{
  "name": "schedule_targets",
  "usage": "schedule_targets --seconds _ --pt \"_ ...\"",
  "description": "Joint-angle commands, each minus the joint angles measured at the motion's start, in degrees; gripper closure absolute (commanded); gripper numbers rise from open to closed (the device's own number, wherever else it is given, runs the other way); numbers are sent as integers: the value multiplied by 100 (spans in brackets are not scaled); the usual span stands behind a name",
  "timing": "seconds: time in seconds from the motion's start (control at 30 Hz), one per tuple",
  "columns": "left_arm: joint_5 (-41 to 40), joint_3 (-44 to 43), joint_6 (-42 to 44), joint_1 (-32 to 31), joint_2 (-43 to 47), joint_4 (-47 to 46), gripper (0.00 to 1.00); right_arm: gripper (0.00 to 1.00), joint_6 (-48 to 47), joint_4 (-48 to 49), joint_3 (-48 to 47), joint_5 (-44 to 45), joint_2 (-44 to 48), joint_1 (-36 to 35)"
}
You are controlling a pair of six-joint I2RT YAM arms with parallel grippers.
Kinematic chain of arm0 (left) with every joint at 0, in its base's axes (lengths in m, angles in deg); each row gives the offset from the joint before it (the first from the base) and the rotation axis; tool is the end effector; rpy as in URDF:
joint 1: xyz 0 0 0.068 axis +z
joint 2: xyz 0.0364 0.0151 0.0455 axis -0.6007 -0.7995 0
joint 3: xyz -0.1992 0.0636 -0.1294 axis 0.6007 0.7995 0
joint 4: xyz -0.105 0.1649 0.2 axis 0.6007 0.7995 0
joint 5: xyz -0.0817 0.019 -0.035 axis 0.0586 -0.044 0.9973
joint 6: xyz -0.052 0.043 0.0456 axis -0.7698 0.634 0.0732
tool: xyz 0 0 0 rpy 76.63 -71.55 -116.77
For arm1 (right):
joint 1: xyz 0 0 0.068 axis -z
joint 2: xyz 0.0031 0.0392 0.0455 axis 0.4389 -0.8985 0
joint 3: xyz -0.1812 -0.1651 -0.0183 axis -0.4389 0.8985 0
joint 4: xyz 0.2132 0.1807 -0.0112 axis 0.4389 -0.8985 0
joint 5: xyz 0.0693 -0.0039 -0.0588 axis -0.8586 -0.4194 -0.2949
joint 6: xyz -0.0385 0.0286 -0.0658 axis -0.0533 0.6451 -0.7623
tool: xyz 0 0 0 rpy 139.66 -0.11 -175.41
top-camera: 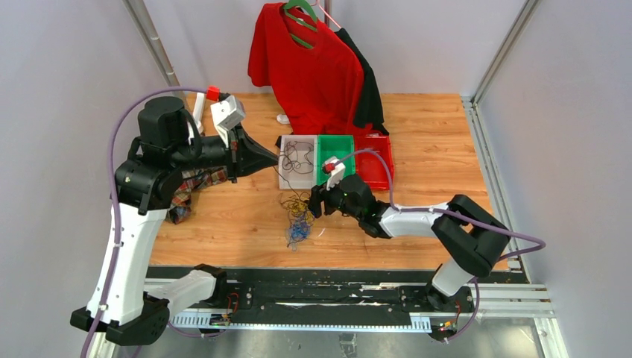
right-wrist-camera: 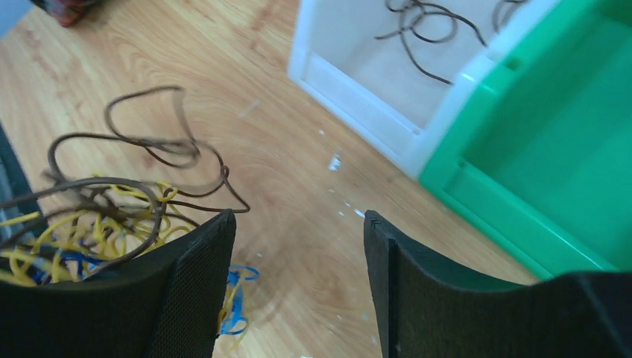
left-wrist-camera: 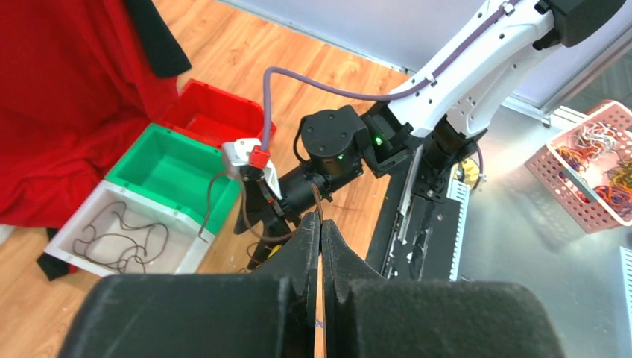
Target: Untangle the cables
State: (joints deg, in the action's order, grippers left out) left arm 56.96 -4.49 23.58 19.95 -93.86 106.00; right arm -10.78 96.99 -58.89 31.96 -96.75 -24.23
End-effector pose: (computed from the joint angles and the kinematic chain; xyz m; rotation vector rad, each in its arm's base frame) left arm 0.1847 -0.1164 0.4659 0.9781 1.6195 -1.0360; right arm 0.2361 0.2937 0.1400 -0.6169 1.8021 0.8936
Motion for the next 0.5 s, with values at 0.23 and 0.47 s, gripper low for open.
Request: schedule_targets --seconds 0.23,0.47 --pt "-467 -10 117 -17 129 -13 99 26 -723 -576 -53 187 1665 99" --pt "-583 -129 164 -17 83 -12 99 25 -1056 -683 -760 -508 1676 -618"
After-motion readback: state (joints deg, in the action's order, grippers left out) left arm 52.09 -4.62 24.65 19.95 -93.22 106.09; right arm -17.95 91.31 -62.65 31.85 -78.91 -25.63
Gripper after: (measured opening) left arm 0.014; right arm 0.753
